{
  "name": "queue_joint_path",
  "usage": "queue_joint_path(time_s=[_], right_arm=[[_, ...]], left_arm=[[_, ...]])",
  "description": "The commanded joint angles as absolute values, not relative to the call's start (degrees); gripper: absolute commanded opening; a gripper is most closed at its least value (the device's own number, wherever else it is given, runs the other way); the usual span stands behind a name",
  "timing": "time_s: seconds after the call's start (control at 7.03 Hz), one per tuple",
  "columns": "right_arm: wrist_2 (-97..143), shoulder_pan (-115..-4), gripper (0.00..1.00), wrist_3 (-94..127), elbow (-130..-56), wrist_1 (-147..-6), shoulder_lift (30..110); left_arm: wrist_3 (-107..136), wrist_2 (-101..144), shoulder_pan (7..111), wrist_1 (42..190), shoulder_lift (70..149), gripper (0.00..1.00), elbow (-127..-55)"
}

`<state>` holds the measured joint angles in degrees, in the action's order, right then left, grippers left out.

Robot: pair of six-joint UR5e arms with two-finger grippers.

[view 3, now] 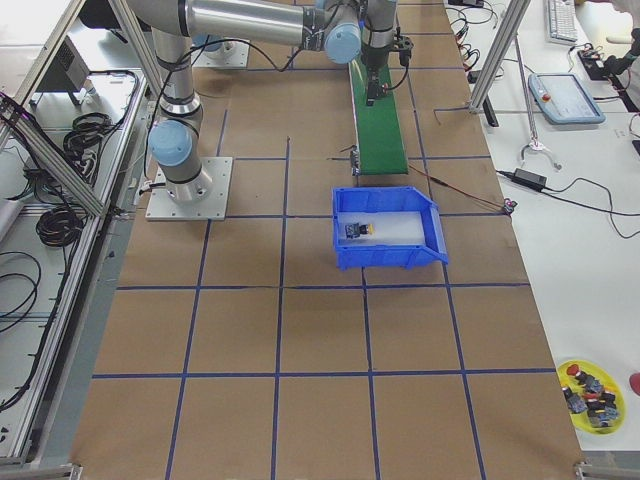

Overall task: Transport two buttons from left to right
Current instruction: 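Raise the right gripper and move it back above the conveyor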

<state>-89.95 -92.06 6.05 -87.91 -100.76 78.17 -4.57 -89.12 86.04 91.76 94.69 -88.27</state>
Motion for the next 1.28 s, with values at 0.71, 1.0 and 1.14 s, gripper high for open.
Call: queue_joint_path(time_s=[0.71,1.0,1.14], right_arm=[[-90.17,-92.20,0.99,5.45,-87.19,-100.81,78.13],[-90.09,-92.20,0.99,5.71,-87.01,-100.90,78.83],[-90.09,-92.20,0.99,5.71,-87.10,-100.90,78.32]], left_arm=[[-4.57,-89.12,86.04,91.76,94.66,1.00,-88.42],[-4.57,-89.12,86.04,91.76,94.57,1.00,-88.50],[-4.57,-89.12,86.04,91.76,94.66,1.00,-88.51]])
